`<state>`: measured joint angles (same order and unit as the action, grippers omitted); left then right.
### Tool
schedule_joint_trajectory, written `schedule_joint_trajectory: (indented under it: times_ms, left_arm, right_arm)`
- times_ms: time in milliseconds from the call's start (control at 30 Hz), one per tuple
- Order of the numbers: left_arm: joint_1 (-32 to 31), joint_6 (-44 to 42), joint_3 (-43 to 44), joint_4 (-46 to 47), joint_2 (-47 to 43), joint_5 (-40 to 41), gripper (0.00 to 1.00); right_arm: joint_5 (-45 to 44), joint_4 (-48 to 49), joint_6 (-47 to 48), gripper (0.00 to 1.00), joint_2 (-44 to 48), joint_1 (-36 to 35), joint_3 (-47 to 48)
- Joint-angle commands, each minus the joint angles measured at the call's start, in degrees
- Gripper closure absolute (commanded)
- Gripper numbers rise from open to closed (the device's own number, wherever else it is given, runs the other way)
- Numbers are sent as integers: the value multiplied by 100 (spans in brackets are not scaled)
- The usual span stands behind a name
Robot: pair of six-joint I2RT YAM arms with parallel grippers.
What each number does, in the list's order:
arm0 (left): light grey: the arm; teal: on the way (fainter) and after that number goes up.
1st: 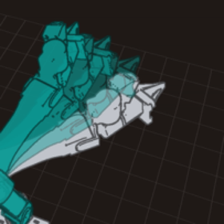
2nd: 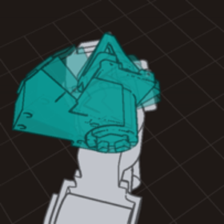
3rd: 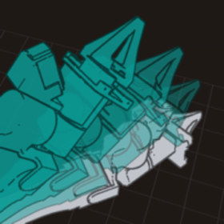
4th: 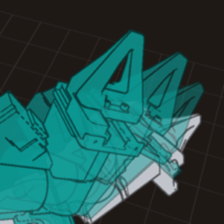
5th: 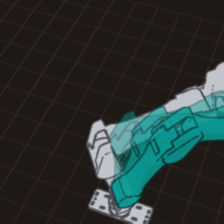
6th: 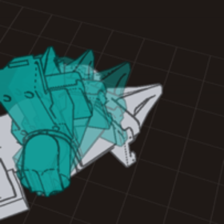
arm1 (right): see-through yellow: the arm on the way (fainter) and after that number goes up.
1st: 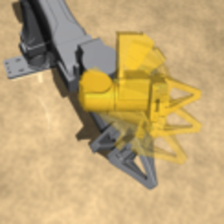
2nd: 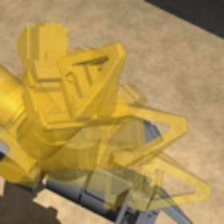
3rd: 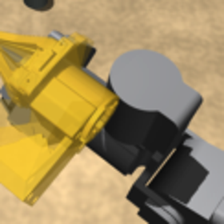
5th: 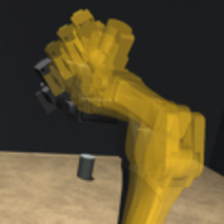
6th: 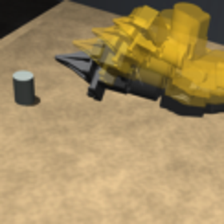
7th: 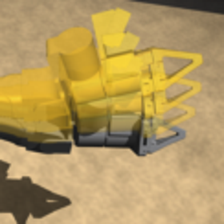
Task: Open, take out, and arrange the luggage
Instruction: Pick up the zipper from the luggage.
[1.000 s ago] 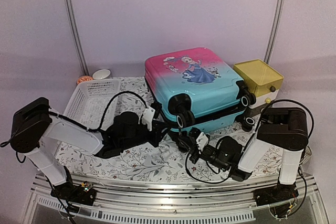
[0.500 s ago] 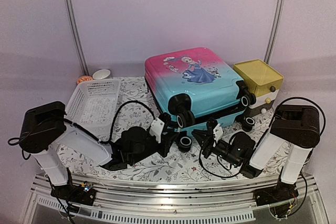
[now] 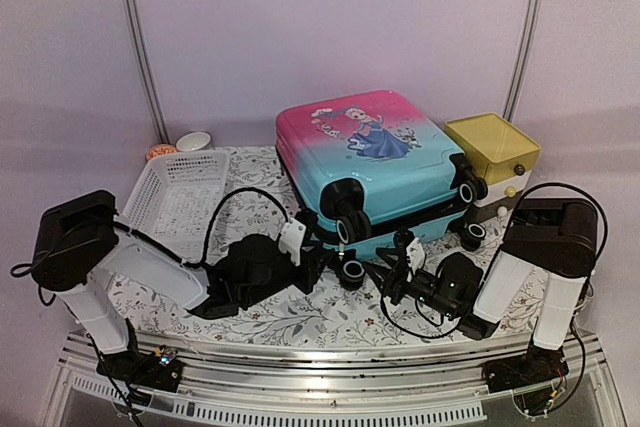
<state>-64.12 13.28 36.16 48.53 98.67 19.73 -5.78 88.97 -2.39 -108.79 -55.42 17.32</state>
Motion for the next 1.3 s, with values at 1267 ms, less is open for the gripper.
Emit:
schedule_joint_trajectory:
  times_ms: [1267]
  left_arm:
    - [844, 775, -309, 1052, 356, -1980, 65]
  right_arm:
    - [-218, 1583, 77, 64, -775, 15, 685]
